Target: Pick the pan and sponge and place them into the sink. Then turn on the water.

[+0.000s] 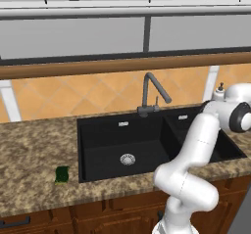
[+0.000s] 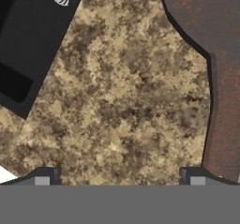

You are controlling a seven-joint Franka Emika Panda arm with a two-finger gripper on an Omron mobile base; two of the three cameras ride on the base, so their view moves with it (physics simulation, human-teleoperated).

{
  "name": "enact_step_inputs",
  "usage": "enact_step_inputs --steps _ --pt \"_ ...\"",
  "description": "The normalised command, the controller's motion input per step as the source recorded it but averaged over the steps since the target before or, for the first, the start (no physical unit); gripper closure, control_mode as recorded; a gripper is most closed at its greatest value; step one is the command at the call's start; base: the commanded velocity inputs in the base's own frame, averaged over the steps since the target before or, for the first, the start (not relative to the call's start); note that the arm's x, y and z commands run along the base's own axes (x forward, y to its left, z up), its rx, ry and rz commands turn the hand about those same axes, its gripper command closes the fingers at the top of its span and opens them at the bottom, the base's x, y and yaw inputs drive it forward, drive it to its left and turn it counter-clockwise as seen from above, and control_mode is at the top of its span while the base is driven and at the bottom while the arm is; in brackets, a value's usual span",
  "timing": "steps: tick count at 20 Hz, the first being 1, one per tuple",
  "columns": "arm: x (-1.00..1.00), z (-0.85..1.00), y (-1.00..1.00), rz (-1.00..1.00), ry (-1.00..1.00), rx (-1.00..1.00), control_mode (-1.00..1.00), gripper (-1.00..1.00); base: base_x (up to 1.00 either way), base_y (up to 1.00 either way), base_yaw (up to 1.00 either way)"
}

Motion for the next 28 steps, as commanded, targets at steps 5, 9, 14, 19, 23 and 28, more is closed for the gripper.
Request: enact_step_inputs --steps 5,9,14,19,23,28 --pt "0.00 -0.15 0.00 0.00 -0.09 -0.03 -1.00 -1.00 0.00 0.00 0.00" --pt "0.00 -0.19 0.00 0.00 -0.03 -0.05 -1.00 -1.00 0.00 0.00 0.00" --pt "0.08 -0.21 0.00 0.00 0.00 -0.04 -1.00 -1.00 0.00 0.00 0.00" --pt "0.16 -0.12 0.00 0.00 0.00 -0.03 -1.00 -1.00 0.00 0.00 0.00" --pt "0.12 0.00 -0.05 0.00 -0.02 0.00 -1.00 -1.00 0.00 0.00 0.00" --pt "0.10 0.00 -0.11 0.00 -0.04 0.00 -1.00 -1.00 0.00 0.00 0.00"
